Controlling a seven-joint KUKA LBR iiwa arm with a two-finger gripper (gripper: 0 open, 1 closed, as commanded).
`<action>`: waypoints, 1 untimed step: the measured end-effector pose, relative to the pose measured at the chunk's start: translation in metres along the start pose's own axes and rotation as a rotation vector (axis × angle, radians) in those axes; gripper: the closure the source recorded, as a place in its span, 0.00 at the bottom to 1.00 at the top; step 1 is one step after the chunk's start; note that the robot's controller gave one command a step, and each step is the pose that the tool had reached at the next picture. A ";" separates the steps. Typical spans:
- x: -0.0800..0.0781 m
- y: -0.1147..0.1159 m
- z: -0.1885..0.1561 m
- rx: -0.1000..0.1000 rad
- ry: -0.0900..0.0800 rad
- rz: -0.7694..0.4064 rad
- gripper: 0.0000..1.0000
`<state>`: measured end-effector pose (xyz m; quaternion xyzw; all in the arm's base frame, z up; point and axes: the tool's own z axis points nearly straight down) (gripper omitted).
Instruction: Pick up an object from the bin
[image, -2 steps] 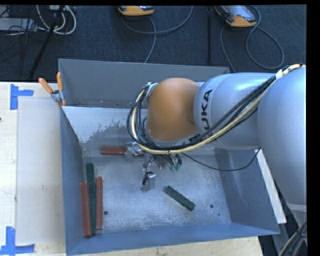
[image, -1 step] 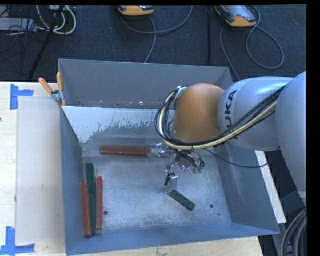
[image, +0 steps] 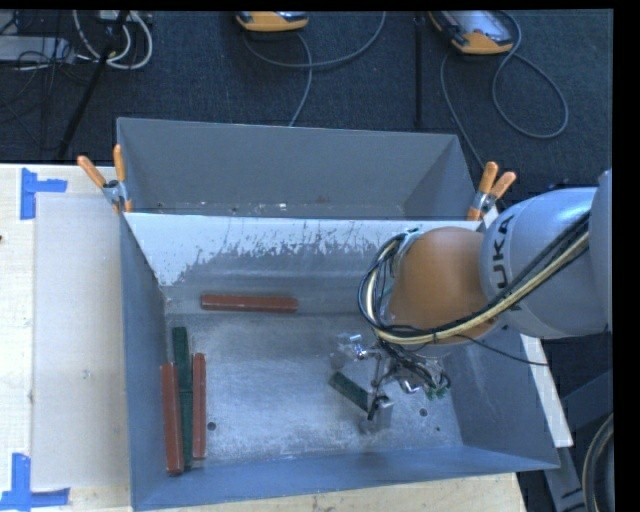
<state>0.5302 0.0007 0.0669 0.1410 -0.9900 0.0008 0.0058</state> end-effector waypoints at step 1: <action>-0.005 0.003 -0.003 -0.001 -0.011 -0.002 1.00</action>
Offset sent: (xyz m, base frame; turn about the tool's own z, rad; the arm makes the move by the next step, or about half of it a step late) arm 0.0000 0.0000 0.0000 0.0000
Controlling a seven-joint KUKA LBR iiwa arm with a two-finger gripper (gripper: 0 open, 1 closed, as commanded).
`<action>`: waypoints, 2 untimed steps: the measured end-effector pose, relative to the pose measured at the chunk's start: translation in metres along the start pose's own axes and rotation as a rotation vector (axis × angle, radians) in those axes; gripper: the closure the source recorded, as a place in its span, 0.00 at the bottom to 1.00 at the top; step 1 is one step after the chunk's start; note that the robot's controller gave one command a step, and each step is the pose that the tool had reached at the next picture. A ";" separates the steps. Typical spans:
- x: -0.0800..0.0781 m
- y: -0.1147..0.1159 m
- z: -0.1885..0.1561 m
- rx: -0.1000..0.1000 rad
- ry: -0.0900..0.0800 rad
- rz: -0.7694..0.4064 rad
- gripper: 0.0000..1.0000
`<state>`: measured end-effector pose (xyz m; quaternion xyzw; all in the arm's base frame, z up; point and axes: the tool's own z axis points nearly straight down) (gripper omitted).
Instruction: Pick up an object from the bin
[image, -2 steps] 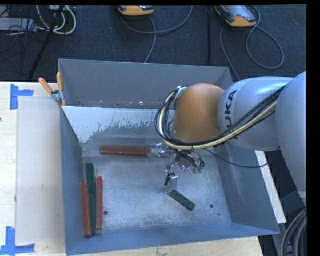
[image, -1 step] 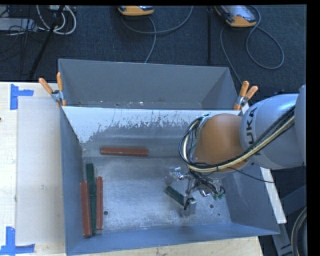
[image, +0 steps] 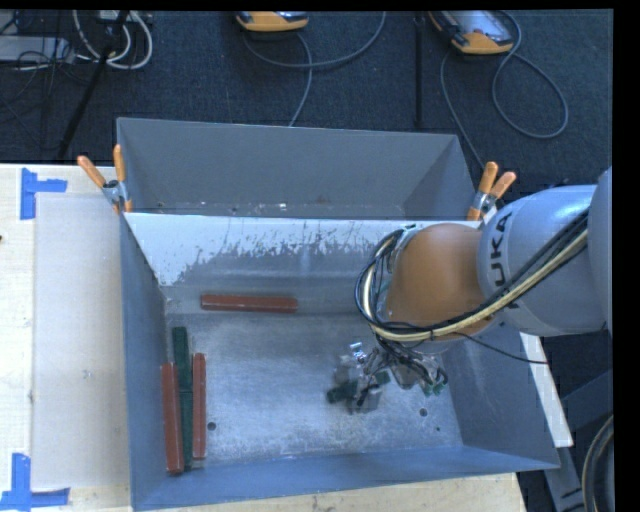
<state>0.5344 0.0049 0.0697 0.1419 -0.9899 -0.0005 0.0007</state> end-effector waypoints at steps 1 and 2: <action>0.007 0.022 -0.144 0.003 -0.009 -0.016 1.00; 0.044 -0.036 -0.096 0.000 0.004 -0.112 1.00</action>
Offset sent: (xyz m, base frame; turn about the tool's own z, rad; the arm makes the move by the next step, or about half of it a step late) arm -0.0141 0.0185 0.1396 -0.0160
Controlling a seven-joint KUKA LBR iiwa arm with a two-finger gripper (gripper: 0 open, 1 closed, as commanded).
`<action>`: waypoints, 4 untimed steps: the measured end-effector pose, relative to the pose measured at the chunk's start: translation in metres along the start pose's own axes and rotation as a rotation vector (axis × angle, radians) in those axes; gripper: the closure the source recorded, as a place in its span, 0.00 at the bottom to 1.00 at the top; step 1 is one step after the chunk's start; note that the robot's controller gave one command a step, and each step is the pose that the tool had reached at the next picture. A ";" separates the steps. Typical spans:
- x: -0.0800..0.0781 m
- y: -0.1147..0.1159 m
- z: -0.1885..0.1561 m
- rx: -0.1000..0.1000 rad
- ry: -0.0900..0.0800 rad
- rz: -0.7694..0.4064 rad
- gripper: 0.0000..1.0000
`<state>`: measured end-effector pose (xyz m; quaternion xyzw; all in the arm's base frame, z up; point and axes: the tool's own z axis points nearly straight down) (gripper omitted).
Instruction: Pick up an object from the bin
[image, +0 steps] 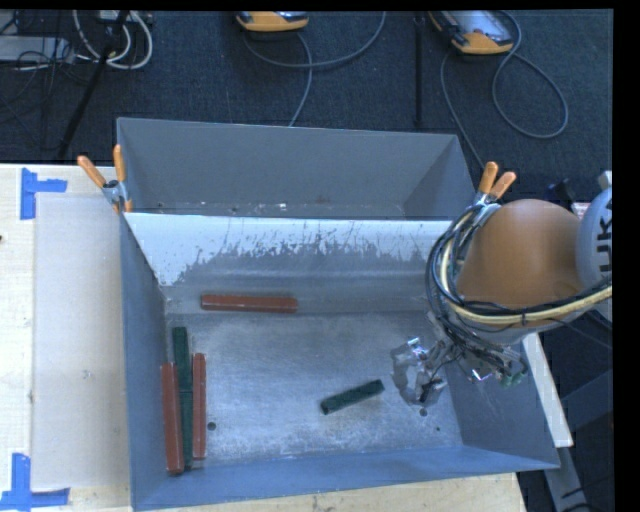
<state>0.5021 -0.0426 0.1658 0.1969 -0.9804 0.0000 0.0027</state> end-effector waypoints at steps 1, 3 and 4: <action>-0.002 0.002 -0.002 0.000 -0.004 -0.001 0.00; -0.024 0.016 0.090 0.000 -0.005 -0.034 1.00; -0.035 0.038 -0.037 0.003 -0.013 -0.065 1.00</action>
Offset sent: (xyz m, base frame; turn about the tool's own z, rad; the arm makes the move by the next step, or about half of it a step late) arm 0.0000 0.0000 0.0000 0.0000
